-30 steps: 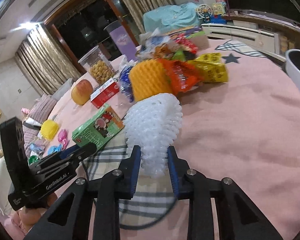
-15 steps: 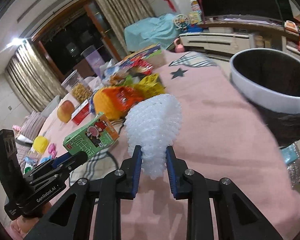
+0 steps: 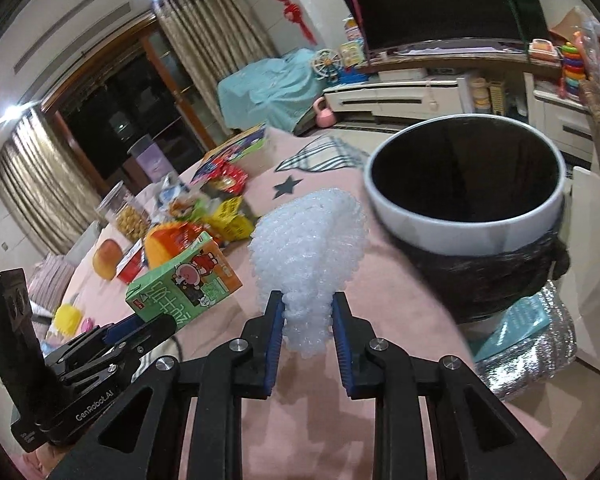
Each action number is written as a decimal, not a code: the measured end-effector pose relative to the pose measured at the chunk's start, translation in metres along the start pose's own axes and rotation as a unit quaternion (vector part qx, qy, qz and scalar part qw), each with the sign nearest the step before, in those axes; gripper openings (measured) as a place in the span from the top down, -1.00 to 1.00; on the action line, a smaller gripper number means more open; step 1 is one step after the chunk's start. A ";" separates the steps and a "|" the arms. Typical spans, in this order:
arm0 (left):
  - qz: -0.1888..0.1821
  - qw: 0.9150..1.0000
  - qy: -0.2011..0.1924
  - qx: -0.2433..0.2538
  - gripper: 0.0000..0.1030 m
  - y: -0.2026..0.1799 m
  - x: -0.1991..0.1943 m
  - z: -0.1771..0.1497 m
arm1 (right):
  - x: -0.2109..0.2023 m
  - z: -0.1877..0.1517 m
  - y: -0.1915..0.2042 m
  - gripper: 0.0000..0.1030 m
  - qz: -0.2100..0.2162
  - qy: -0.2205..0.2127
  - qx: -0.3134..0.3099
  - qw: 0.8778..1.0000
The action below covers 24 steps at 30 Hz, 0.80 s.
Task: Collect trash
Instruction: 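Carry the green carton and white foam net over the trash bin with both tools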
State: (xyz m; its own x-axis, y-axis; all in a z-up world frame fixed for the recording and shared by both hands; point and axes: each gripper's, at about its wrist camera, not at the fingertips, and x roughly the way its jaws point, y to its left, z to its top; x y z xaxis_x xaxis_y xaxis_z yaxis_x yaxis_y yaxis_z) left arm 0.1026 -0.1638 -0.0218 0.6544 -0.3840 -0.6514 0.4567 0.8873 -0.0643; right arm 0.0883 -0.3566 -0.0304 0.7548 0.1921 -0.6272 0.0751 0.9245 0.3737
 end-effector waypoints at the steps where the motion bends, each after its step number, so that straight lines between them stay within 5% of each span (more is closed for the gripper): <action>1: -0.002 1.000 0.000 0.003 0.36 -0.004 0.002 0.002 | -0.002 0.001 -0.003 0.53 -0.002 -0.002 0.002 1.000; 24: -0.035 0.997 -0.015 0.066 0.36 -0.086 0.044 0.061 | -0.025 0.050 -0.081 0.53 -0.057 -0.037 0.047 0.997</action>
State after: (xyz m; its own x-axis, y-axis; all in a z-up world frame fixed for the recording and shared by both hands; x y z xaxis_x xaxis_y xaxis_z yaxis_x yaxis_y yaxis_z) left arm 0.1290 -0.2731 0.0011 0.6353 -0.4529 -0.6256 0.5759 0.8175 -0.0069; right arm 0.0961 -0.4523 -0.0113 0.7839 0.0591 -0.6180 0.2211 0.9036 0.3669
